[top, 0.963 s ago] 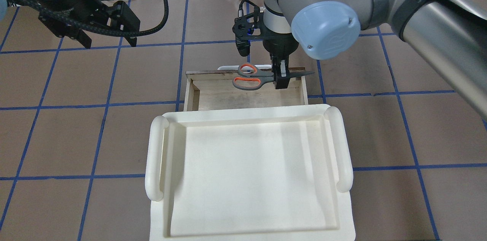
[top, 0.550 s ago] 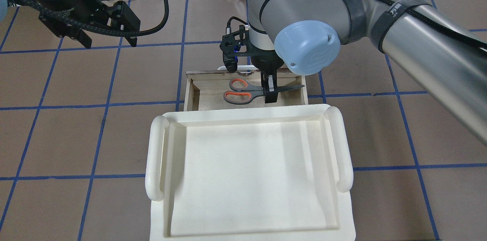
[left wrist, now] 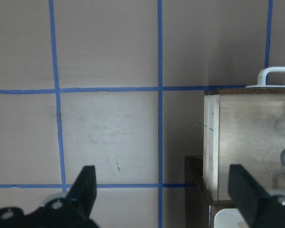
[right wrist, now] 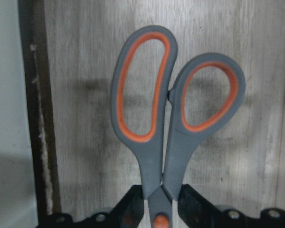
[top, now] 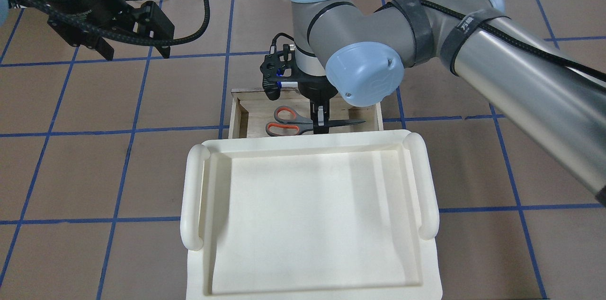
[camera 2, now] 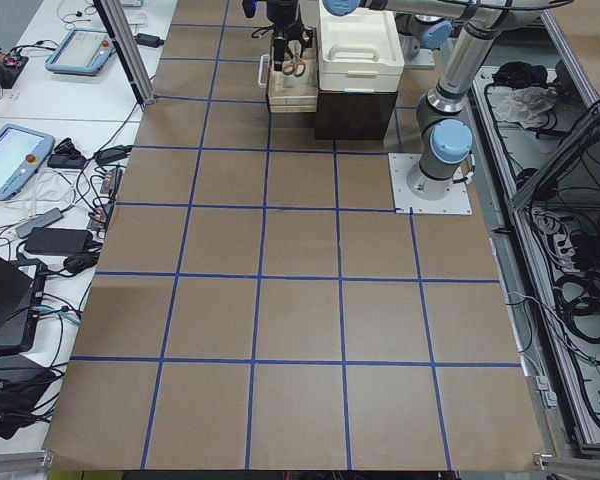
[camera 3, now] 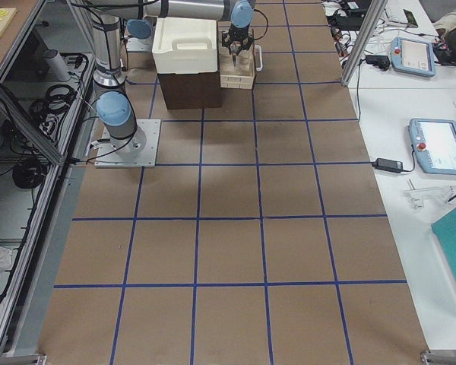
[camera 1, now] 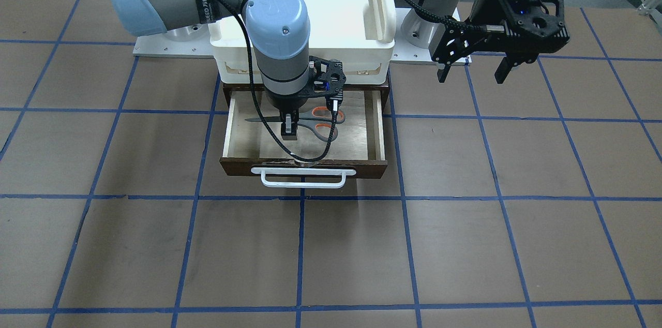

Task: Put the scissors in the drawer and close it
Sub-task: 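Lower the scissors into the drawer and open the right gripper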

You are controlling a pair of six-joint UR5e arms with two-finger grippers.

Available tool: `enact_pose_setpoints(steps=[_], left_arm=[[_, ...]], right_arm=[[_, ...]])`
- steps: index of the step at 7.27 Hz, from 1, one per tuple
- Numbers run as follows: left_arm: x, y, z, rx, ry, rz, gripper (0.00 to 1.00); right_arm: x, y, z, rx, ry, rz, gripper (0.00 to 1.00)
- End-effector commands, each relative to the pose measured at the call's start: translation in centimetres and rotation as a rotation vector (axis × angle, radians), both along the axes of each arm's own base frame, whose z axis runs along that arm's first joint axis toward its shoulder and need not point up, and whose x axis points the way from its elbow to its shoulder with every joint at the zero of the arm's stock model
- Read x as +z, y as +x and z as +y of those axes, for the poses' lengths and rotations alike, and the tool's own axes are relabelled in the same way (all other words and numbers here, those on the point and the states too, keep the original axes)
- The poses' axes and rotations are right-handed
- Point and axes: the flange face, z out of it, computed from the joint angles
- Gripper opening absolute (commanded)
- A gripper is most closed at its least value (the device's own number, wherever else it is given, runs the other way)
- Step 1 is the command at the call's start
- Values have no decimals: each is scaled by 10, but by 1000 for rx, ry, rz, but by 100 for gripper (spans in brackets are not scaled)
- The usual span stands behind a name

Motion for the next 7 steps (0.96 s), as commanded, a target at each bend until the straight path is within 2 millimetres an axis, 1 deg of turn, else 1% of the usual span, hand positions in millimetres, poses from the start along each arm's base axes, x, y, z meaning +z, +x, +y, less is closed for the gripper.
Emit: enact_pose_setpoints(steps=[1,2,3,4,5,6,7], left_arm=[[0,0,0,-1,0,0,100],[-1,0,-1,1,1,0,100],[-1,0,0,-1,1,0,100],[-3,0,-3,2,3,0,100],[-8,-1,-8,9,5,12,100],[-10,-1,-9,26,10,7,100],[-28,-4,-23,78,29,15,100]], right_arm=[[3,2,-2,-36,-27,-6,100],[4,2,-3,-52,-33,-2,100],[10,0,-5,-54,-50,4,100],[22,-11,-9,-159,-67,-1,100],[36,-31,-17,-326,-89,13,100],[47,-71,-36,-441,-98,11,100],[59,-117,-52,-579,-103,3,100]])
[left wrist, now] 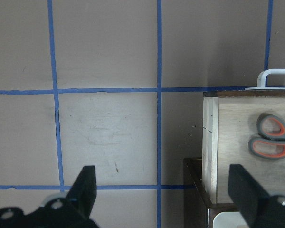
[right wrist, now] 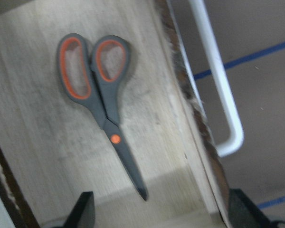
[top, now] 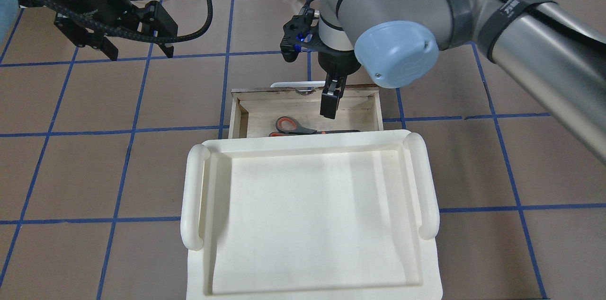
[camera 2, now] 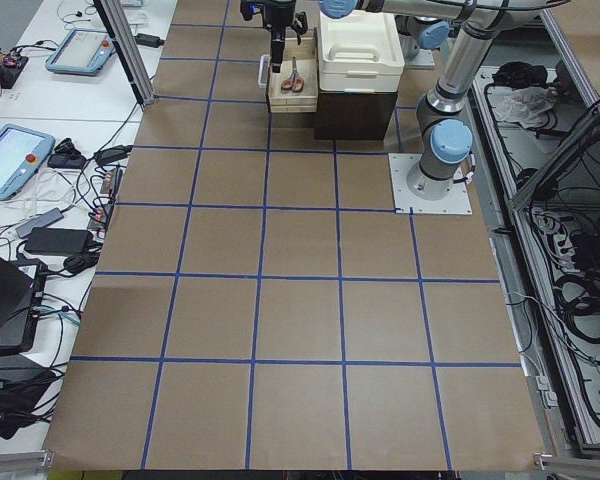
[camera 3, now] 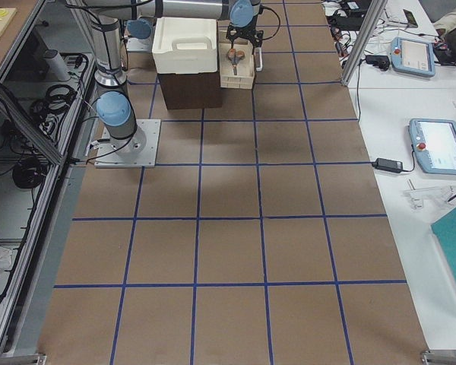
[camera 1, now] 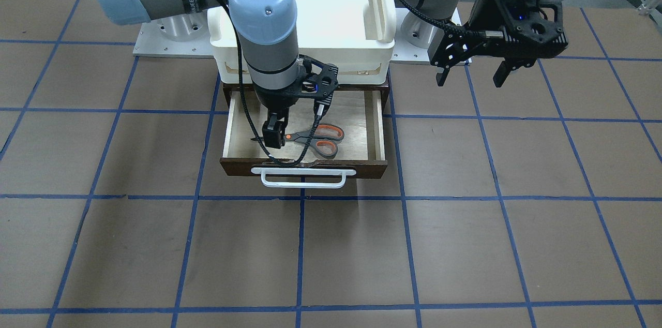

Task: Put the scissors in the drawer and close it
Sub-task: 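Raise the right gripper away while the left arm swings toward the drawer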

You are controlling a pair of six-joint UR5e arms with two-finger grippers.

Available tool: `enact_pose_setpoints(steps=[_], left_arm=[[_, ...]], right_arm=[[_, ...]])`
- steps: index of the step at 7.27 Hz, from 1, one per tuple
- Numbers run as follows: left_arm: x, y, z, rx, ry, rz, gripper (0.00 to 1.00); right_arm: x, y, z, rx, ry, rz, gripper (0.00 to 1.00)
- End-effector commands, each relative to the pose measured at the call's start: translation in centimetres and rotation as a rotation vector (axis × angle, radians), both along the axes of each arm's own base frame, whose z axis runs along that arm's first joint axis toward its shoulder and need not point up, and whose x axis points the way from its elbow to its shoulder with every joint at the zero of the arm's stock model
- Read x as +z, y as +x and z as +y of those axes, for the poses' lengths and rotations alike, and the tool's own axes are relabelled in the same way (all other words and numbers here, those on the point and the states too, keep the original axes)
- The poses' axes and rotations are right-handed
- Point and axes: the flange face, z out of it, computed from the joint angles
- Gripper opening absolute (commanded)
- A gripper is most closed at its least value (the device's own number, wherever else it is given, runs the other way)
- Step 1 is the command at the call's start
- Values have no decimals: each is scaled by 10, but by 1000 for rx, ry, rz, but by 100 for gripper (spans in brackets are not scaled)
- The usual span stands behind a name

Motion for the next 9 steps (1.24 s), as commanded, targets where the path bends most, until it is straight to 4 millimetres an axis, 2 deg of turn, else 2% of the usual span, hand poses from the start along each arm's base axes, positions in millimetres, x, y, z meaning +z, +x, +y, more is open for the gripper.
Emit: enact_pose_setpoints(steps=[1,2,3,5,6,7,9], left_arm=[[-31,-15,-39,118,-60,29,100],[-47,-56,-48,97,-83,35,100],[-63,-88,-52,122,-82,38,100],[-91,-142,-54,129,-84,43,100],[-106,-162,-60,141,-104,30,100],[-113,-180,-68,171,-116,17,100],[-125,-195,-94,171,-114,20,100]], right_arm=[[36,-88,-23,-388,-38,-17,100],[47,-112,-26,-573,-47,-18,100],[54,-128,-27,-765,-49,-20,100],[71,-171,-27,-1042,-72,-9,100],[82,-199,-24,-1122,-102,12,100],[90,-222,-15,-1172,-96,50,100],[102,-222,-3,-1222,-115,63,100]])
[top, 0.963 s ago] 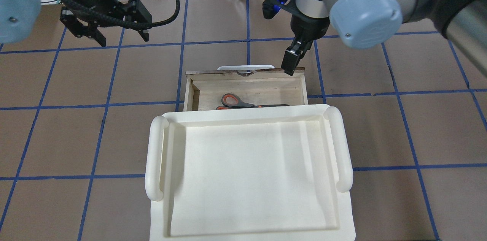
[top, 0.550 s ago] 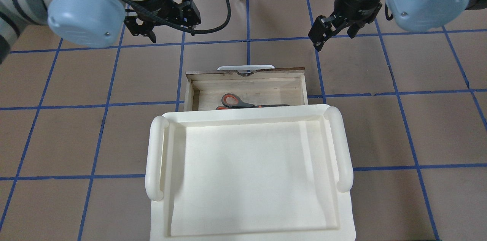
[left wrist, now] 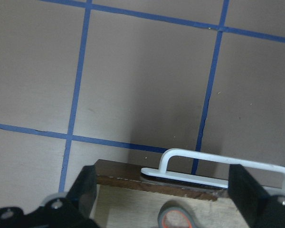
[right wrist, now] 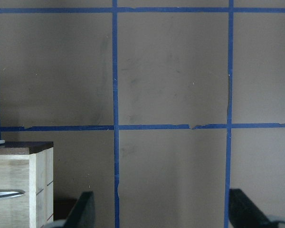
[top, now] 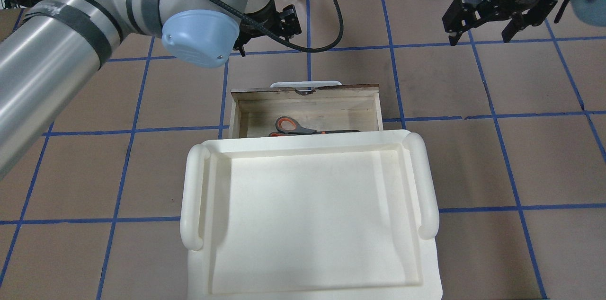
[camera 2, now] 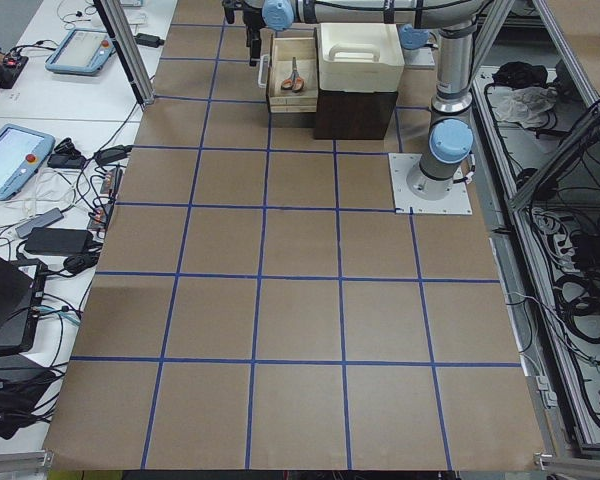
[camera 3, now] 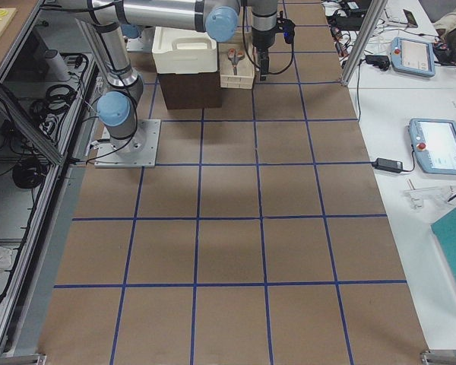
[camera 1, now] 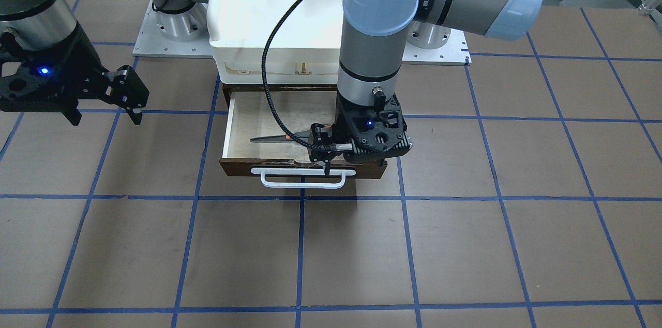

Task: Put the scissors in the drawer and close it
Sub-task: 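Raise the right gripper away while the left arm swings toward the drawer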

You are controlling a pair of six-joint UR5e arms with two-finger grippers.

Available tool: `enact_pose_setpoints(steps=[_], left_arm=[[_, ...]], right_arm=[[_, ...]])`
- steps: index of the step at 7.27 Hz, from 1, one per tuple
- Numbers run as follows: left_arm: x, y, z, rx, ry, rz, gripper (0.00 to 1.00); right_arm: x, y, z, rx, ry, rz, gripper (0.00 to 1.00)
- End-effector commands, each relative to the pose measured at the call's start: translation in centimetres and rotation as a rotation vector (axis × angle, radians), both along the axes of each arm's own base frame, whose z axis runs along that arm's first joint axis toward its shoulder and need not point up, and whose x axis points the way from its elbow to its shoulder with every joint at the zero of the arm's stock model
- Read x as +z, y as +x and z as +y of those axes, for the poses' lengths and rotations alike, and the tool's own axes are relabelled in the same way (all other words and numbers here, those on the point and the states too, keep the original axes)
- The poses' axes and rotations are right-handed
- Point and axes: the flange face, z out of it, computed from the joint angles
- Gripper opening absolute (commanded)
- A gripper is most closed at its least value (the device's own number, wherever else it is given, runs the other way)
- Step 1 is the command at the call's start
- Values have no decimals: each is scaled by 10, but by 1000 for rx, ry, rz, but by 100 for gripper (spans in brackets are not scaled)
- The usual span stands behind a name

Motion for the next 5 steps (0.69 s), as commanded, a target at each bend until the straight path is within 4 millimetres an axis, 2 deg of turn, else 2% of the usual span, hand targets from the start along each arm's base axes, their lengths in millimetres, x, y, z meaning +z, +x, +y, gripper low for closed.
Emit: enact_pose_setpoints(steps=[1,2,3,5], left_arm=[[-21,-14,-21,-4,16,-7,100],[-32,-16,-27,-3,28,-9,100],[-49,-20,-35,-7,45,-10,100],[-78,-28,-46,5,71,-4,100]], right_arm=[[16,6,15,-45,-22,6,100],[21,25,23,-40,-31,20,100],[19,36,24,-31,-29,18,100],[27,38,33,-25,-32,18,100]])
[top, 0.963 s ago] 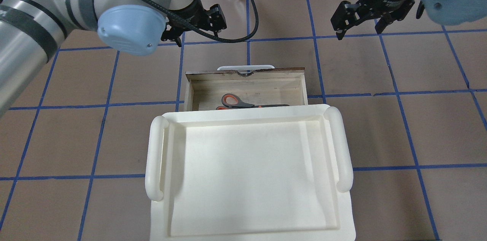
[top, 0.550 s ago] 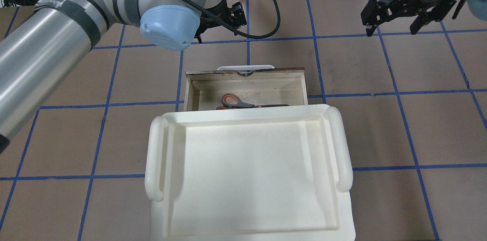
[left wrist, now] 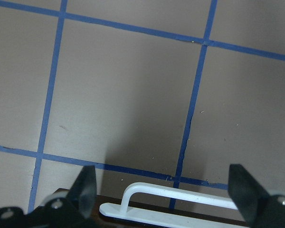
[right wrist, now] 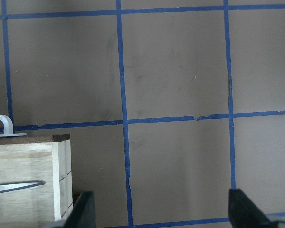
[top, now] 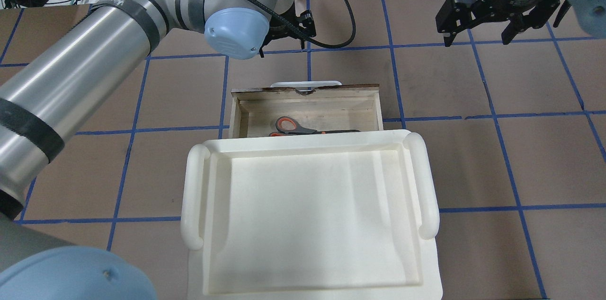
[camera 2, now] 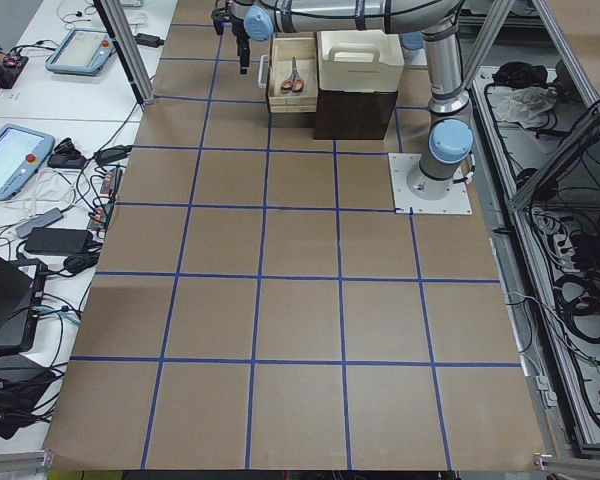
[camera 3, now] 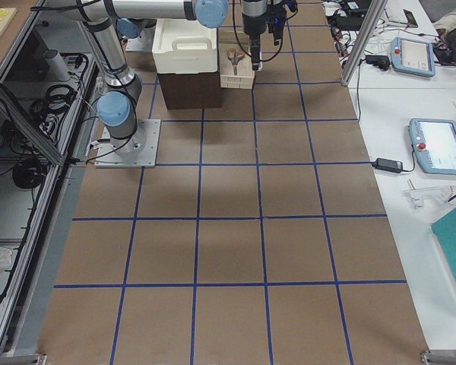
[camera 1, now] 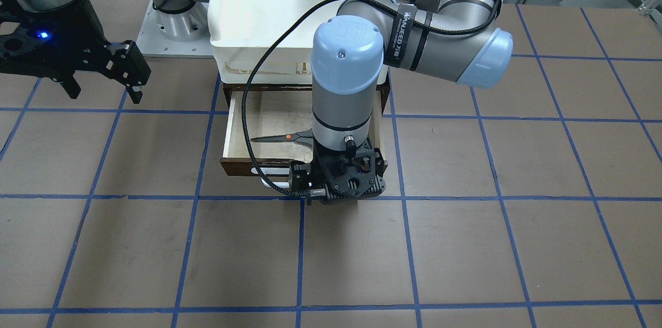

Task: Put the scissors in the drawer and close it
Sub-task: 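Position the left gripper above the drawer front near the white handle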

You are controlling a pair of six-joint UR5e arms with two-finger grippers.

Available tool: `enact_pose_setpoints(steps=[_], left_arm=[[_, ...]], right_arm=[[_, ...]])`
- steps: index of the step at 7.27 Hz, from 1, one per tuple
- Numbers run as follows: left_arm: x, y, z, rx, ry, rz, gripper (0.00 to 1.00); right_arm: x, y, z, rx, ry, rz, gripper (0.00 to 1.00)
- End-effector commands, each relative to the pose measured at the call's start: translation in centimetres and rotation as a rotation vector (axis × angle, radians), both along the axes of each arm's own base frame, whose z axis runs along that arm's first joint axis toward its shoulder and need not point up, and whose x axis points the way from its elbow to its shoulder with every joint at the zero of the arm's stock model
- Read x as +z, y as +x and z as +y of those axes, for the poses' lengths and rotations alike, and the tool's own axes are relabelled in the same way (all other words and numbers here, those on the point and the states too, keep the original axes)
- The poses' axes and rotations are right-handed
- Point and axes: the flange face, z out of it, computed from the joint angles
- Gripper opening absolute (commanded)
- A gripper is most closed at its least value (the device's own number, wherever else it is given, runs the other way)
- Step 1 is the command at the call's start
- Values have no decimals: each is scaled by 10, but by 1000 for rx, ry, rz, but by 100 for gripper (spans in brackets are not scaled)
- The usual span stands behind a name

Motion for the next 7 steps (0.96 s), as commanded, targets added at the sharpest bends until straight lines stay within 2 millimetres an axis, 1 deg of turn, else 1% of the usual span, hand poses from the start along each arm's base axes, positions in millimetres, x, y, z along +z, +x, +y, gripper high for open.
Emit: enact_pose_setpoints(steps=[1,2,4,5,7], left_arm=[[-35,-13,-6,-39,49,6,100],[-47,-16,-8,-87,70,12,100],[-56,-21,-16,-101,74,10,100],[-61,-22,-19,-134,86,4,100],[-72,-25,-22,-136,109,1,100]], right_arm=[[4,3,7,4,7,1,100],[4,5,7,14,8,-14,100],[-2,12,7,66,34,-66,100],[-4,10,7,67,38,-61,100],[-5,9,7,66,42,-49,100]])
